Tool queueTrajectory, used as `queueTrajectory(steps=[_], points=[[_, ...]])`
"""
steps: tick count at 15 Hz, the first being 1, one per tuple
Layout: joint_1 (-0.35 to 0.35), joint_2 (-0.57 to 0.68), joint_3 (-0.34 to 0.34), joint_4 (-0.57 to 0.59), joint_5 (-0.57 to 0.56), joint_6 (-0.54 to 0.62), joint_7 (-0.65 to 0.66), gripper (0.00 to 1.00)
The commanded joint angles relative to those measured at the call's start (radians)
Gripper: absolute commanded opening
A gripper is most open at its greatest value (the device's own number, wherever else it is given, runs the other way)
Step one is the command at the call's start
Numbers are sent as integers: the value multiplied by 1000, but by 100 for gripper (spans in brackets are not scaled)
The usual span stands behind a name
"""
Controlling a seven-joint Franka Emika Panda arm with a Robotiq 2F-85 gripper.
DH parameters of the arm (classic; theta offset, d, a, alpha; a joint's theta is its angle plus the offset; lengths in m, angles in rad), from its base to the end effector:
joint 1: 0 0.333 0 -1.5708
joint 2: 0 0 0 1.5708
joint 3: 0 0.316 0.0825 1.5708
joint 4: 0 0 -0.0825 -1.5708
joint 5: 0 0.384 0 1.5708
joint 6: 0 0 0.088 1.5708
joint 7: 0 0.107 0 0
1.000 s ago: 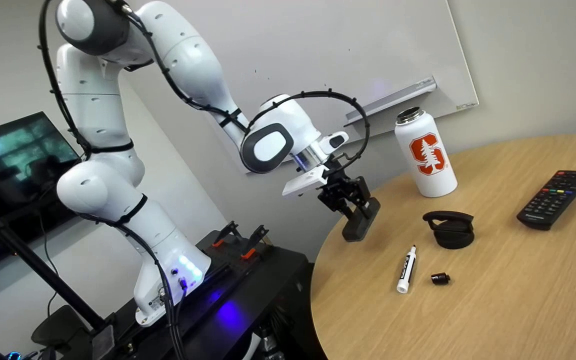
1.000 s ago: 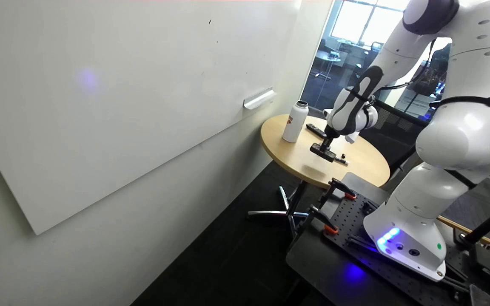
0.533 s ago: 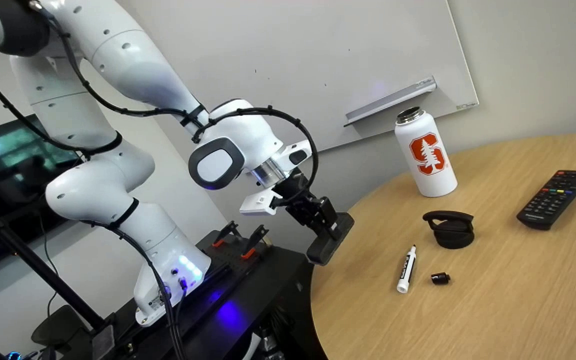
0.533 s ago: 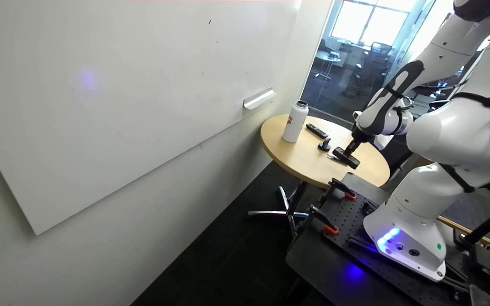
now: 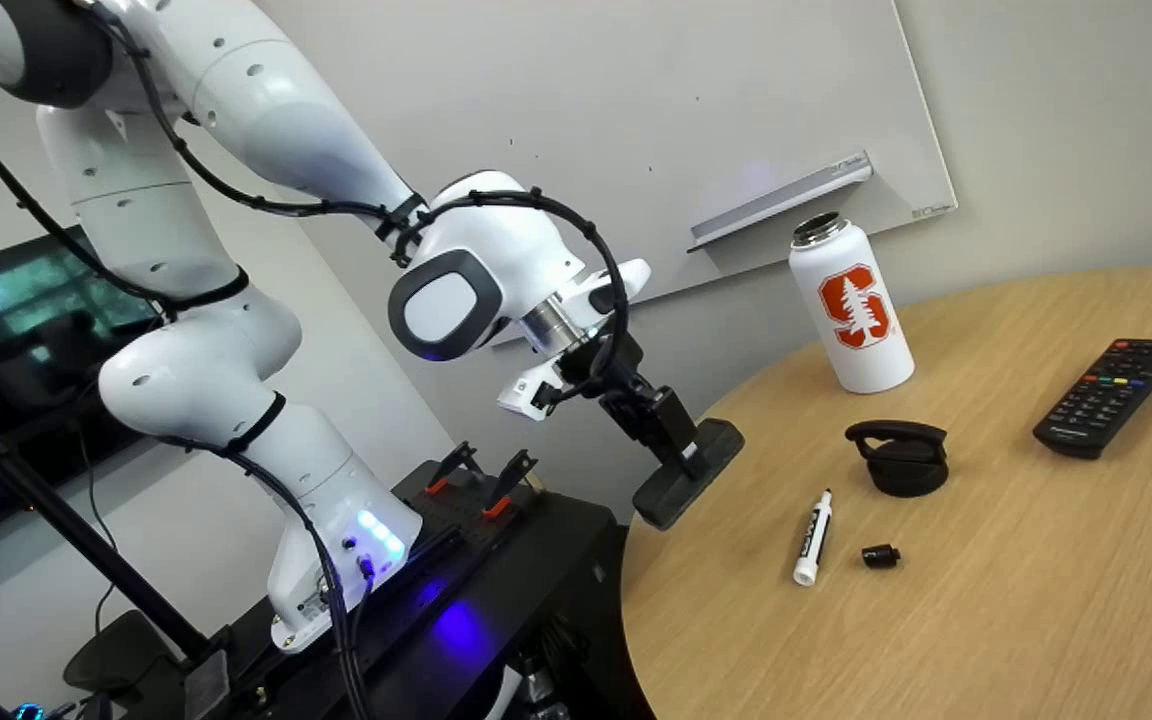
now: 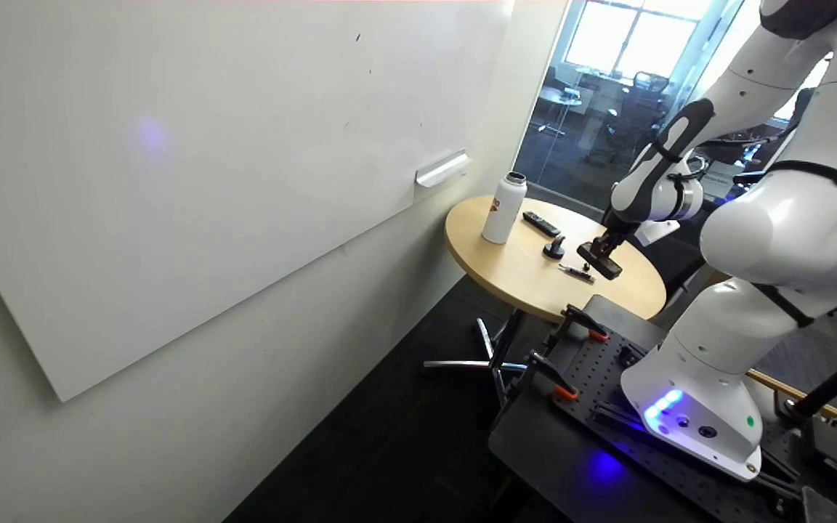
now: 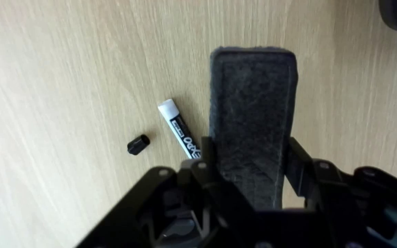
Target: Move the duster forward
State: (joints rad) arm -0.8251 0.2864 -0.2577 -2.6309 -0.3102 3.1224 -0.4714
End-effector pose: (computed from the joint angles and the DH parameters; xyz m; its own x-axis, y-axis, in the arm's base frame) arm 0.2229 -0.3792 0.1715 0.9582 -0.2693 0.0963 -0.2839 -0.9367 0.2050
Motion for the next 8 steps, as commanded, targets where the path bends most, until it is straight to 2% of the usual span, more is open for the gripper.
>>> queueTrajectory(steps=[1, 5, 8], points=[[224, 101, -148, 101, -28, -77, 142, 27], [389, 206, -229, 160, -22, -116, 174, 27], [464, 278, -291, 179, -35, -87, 173, 27]])
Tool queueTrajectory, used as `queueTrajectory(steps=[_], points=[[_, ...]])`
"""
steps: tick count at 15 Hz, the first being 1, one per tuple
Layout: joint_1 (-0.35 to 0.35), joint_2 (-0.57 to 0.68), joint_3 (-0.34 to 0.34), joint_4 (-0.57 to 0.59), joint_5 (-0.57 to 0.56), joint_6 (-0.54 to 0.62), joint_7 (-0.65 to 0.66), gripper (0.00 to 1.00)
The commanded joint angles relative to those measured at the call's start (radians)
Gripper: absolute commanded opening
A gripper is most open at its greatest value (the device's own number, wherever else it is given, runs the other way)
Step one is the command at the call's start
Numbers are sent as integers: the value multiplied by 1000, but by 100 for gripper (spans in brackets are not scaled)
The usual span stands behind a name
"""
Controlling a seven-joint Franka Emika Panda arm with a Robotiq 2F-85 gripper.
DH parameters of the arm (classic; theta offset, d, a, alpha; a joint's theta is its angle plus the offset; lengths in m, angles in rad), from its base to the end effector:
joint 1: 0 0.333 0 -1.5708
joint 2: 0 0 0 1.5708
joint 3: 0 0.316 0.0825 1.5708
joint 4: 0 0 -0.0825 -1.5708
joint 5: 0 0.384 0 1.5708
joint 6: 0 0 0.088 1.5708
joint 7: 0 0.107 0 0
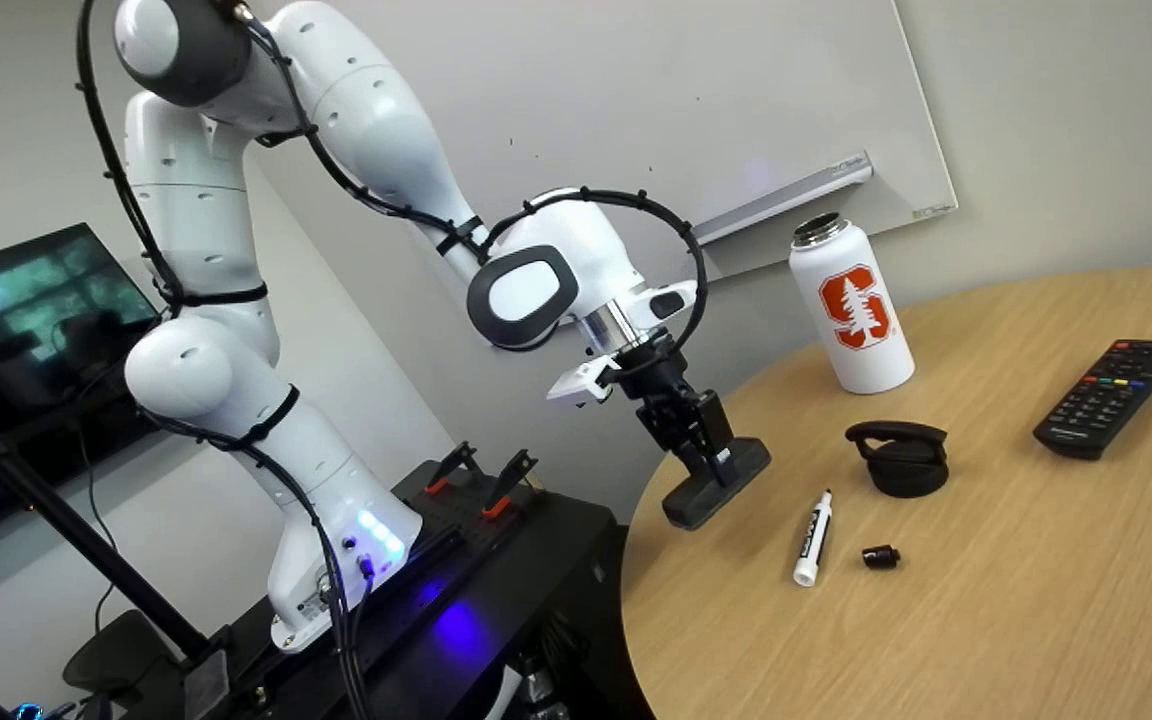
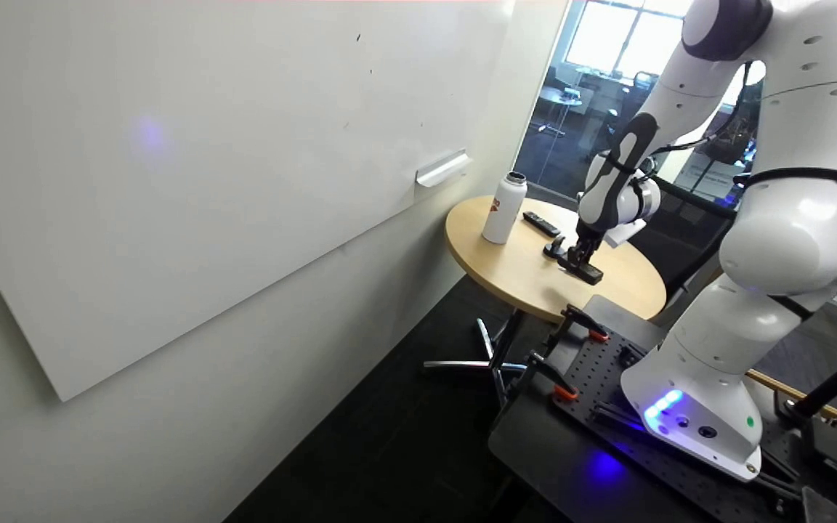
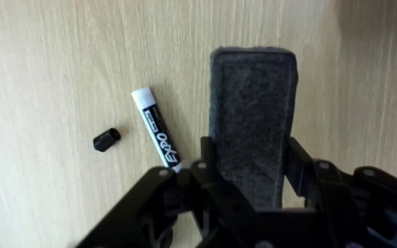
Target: Move the duster forward
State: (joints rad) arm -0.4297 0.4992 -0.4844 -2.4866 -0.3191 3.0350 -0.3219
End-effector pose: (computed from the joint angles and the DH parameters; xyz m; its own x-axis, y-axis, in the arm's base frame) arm 0.2849 -0.3684 0.1240 0.9728 -0.2204 -0.0709 -0.1946 -0.9443 0.2652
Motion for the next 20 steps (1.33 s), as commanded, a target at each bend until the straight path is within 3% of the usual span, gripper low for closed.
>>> queueTrajectory(steps=[1, 3, 4, 5, 8, 12, 20], points=[[79, 81, -78, 38, -31, 5, 13, 27], [94, 110, -100, 40, -46, 21, -4, 27], [89, 115, -97, 40, -47, 21, -9, 77], [94, 124, -104, 42, -51, 25, -9, 77], [97, 116, -105, 34, -48, 25, -9, 99], [58, 26, -67, -12, -35, 20, -27, 100], [34, -208, -60, -116, -30, 6, -40, 100]])
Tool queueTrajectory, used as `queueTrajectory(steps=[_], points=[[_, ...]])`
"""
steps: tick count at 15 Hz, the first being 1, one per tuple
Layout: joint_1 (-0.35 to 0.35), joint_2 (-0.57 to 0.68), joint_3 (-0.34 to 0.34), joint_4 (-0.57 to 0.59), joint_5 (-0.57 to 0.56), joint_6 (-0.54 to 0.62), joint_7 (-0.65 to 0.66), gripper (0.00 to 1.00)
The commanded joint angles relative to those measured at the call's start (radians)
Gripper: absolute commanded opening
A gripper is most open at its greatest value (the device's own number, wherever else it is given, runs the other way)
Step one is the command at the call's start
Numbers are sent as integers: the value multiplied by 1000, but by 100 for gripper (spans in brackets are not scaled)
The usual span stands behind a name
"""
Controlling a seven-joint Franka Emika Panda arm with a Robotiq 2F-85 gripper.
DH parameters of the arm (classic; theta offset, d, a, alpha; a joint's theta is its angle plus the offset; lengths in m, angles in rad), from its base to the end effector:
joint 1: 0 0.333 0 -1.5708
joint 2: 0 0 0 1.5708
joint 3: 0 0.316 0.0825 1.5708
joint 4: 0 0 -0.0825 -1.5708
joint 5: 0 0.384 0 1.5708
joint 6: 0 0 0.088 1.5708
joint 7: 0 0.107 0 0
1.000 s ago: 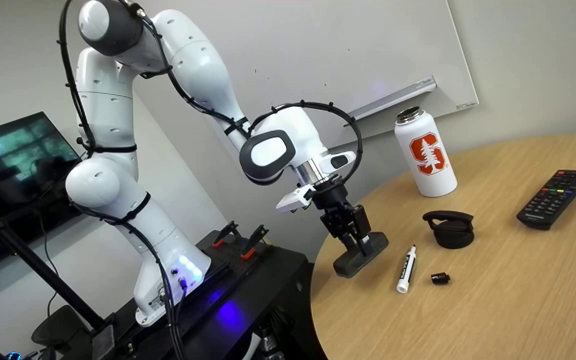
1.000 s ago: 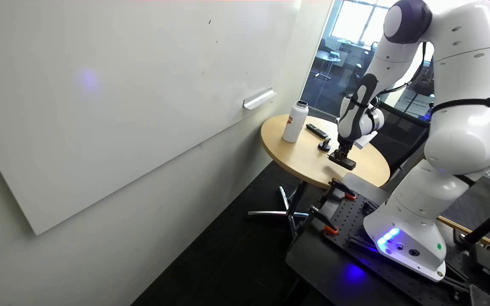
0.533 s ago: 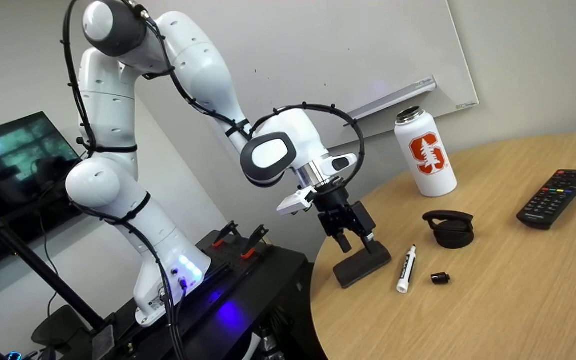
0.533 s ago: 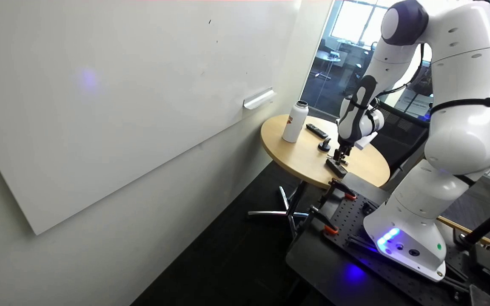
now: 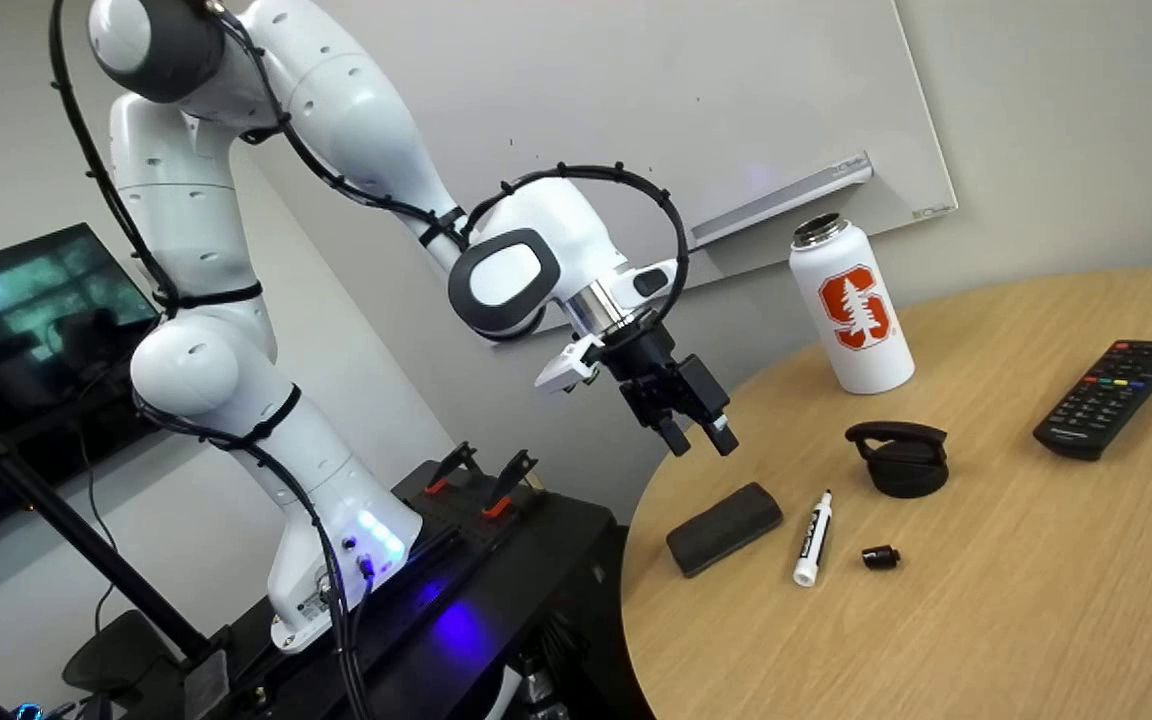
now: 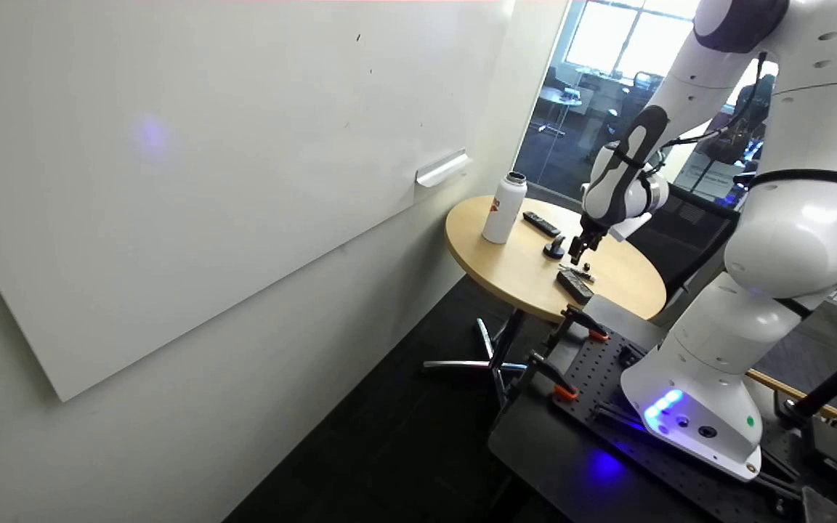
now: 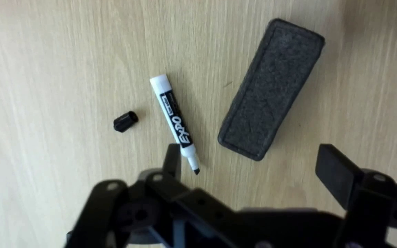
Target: Move the duster forward
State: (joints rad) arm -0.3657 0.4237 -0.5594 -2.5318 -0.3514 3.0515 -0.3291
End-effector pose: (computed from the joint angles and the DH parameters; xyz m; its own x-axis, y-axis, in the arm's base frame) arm 0.2825 -0.3655 0.1513 0.9804 -0.1937 -0.0347 -0.1755 -0.9406 0.2906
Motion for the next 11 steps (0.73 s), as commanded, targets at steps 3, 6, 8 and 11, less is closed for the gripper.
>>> queueTrajectory(steps=[3, 6, 8, 11], points=[[-27, -207, 0, -99, -4, -11, -29, 100], [-33, -257, 3, -116, -5, -12, -29, 100], [-29, -204, 7, -84, 2, -1, -5, 100], [-30, -229, 8, -95, 2, -2, -5, 100]])
